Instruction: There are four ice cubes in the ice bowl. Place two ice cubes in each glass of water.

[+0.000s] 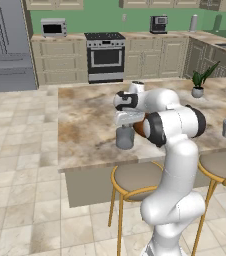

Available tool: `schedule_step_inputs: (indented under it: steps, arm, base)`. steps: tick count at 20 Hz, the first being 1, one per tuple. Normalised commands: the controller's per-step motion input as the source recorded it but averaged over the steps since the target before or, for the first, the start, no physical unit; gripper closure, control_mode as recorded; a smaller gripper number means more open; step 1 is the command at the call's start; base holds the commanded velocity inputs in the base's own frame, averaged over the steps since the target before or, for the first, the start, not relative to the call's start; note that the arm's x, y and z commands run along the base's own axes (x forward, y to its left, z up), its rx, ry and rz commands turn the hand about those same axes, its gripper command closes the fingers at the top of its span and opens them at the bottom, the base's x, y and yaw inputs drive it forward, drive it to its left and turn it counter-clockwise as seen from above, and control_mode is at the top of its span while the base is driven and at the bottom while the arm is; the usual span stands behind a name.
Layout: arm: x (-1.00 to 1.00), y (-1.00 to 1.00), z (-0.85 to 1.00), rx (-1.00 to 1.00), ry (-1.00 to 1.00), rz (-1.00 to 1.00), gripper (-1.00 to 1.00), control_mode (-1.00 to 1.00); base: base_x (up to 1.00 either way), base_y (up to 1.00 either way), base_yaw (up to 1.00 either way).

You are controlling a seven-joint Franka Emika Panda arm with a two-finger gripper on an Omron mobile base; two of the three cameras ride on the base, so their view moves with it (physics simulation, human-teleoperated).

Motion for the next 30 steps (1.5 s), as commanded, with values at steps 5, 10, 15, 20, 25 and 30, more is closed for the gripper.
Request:
schedule_step_inputs:
  steps: [5, 10, 15, 20, 25, 30]
  arm:
    - [-0.06, -0.01, -0.28, 0.00, 0.00, 0.00, 1.00, -1.00]
    - [-0.06, 0.00, -0.35, 0.00, 0.00, 0.00, 1.00, -1.00]
    - [0.04, 0.00, -0.19, 0.00, 0.00, 0.00, 1.00, -1.00]
    - [0.14, 0.00, 0.00, 0.00, 0.00, -0.01, 1.00, -1.00]
    - [0.13, 0.03, 0.00, 0.00, 0.00, -0.03, -1.00, -1.00]
    - [0.01, 0.00, 0.00, 0.00, 0.00, -0.02, -1.00, -1.00]
  base:
    - [0.00, 0.00, 0.00]
    - [0.00, 0.00, 0.00]
    - [0.00, 0.00, 0.00]
    - [0.00, 0.00, 0.00]
    - [0.00, 0.00, 0.00]
    - [0.00, 0.00, 0.00]
